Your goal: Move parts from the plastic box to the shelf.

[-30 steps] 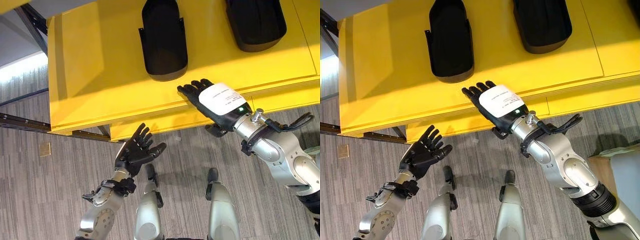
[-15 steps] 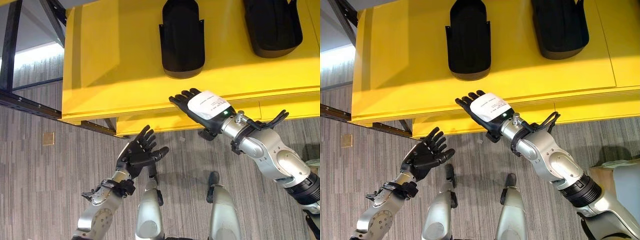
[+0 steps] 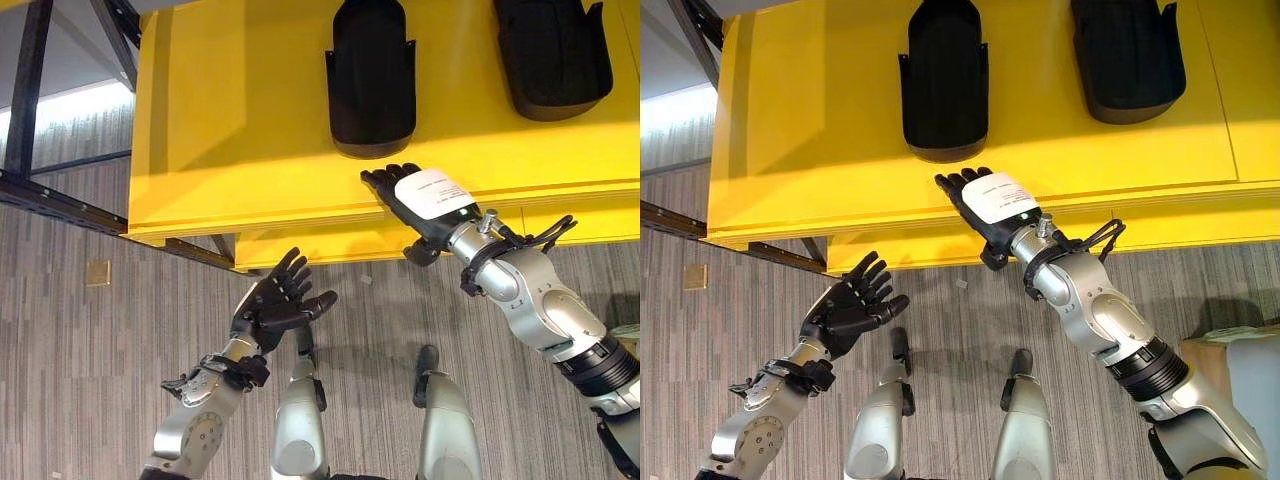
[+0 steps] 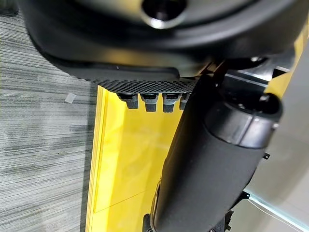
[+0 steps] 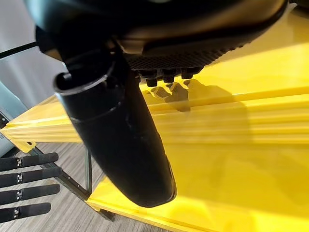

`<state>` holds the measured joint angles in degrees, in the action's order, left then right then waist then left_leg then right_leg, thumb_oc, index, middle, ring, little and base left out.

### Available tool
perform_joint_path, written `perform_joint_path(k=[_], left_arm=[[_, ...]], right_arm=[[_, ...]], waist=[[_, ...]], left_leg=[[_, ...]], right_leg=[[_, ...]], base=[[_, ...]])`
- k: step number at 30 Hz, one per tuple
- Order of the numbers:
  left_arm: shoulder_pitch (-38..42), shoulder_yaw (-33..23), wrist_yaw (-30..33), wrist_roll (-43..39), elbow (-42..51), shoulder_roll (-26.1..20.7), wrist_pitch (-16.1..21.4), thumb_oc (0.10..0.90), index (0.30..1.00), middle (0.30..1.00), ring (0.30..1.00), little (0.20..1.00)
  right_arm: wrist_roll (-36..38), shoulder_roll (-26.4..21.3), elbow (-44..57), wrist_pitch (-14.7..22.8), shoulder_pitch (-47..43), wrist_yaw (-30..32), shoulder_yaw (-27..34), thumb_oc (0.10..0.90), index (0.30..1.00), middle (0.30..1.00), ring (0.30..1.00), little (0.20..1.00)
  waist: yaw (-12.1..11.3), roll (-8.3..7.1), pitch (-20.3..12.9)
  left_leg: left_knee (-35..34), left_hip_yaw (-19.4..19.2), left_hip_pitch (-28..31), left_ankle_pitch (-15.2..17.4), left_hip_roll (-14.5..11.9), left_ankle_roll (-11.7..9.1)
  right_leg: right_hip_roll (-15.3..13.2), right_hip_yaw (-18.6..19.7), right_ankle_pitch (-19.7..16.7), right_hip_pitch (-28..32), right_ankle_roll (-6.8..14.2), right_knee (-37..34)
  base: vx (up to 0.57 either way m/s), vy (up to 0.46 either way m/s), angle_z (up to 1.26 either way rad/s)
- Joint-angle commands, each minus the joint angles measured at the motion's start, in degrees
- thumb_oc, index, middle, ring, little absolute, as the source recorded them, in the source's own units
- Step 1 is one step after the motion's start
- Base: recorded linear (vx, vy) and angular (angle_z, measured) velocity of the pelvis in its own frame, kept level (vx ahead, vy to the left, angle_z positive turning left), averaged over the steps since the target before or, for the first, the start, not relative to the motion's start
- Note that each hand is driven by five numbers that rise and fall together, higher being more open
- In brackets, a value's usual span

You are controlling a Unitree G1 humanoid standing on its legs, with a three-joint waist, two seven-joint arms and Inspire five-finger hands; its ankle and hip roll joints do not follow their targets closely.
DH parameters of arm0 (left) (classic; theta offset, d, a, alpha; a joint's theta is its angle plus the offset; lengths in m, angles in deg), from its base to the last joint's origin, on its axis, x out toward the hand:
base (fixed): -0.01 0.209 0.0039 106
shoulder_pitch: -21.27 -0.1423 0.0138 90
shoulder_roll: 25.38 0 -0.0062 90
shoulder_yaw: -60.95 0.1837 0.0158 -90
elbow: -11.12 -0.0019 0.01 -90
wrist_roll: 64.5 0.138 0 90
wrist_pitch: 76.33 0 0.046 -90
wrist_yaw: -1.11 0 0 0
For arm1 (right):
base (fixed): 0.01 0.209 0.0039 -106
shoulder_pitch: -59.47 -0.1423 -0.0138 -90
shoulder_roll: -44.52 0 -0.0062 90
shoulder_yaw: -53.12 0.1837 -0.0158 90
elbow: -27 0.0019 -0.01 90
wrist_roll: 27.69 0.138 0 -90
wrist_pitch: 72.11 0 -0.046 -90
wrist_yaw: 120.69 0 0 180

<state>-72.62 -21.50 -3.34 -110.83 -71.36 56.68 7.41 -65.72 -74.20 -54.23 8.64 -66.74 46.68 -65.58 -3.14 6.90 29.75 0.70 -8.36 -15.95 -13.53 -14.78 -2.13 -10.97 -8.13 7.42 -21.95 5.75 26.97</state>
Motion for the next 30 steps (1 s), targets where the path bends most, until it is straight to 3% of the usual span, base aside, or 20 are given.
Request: perform_joint_path(k=[1, 30], left_arm=[[0.38, -1.15, -1.74, 0.86, 6.03, -3.18, 3.60, 0.900, 1.000, 1.000, 1.000, 1.000], [-0.08, -1.42, -1.91, 0.91, 5.84, -2.90, 3.19, 0.900, 1.000, 1.000, 1.000, 1.000]], right_arm=[[0.44, 2.28, 6.38, 2.10, -8.66, 4.11, 2.36, 0.900, 1.000, 1.000, 1.000, 1.000], [0.13, 2.02, 8.72, 3.41, -9.81, 2.73, 2.88, 0.900, 1.000, 1.000, 1.000, 1.000]], waist=[[0.63, -3.60, -2.81], [0.45, -3.57, -3.26]], left_leg=[[0.39, 1.07, 7.00, 7.51, 1.53, -4.43], [0.32, 0.82, 7.17, 7.63, 1.56, -4.51]], right_leg=[[4.77, -0.89, -1.27, 5.27, -3.54, -9.89], [4.80, -0.80, -1.24, 5.44, -3.53, -9.98]], base=[[0.00, 0.000, 0.00], [0.00, 0.000, 0.00]])
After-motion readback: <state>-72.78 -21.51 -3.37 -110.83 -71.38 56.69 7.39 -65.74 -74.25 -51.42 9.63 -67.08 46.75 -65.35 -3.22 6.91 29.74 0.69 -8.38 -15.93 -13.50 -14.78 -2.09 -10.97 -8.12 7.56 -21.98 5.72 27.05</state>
